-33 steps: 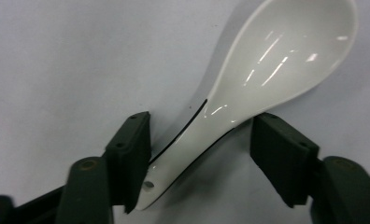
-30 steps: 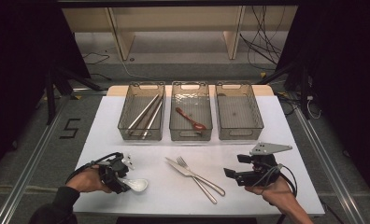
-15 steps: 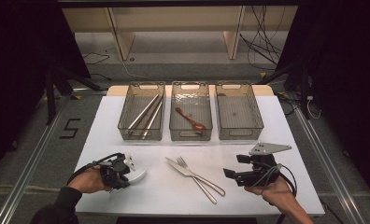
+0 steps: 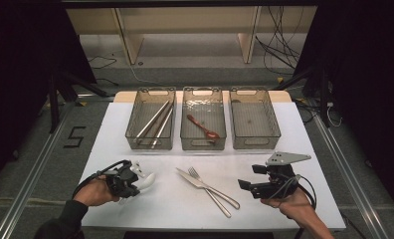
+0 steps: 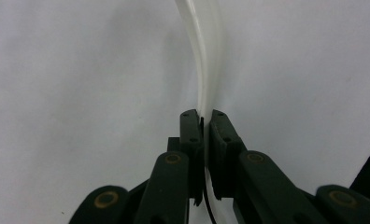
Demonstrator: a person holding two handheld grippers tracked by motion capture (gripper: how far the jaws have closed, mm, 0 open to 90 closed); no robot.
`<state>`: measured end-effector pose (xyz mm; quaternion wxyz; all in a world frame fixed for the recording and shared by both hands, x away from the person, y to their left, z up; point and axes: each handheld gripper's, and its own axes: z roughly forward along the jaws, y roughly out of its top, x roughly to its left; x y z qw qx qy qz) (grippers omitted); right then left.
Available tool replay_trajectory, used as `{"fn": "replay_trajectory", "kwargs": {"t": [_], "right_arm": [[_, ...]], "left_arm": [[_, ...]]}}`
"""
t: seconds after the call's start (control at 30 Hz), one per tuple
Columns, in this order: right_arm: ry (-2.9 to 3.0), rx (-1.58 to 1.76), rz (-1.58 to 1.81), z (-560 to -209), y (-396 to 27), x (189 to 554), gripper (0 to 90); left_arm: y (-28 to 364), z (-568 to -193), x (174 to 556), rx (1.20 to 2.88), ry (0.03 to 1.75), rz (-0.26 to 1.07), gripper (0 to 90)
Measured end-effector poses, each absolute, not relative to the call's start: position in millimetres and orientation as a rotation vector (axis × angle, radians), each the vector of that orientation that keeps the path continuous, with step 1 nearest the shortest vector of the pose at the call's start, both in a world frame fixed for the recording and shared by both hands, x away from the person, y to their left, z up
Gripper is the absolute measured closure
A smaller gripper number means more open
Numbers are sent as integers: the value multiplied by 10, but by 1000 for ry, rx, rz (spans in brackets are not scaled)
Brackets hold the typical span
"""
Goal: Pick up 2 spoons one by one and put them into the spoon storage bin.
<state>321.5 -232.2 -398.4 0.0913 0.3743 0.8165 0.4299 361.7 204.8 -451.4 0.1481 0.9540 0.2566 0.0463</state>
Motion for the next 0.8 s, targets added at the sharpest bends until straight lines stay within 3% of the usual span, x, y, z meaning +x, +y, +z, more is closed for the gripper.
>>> {"fn": "replay_trajectory", "kwargs": {"t": [0.47,0.8], "right_arm": [[2409,1121,1279,-3986,-2336,3222,261],[2408,1125,1276,-3991,-2333,3227,262]], "left_arm": [[1985,-4195,3699,2379,882,154,850],[1780,-4075,3910,2305,862,158,850]]}}
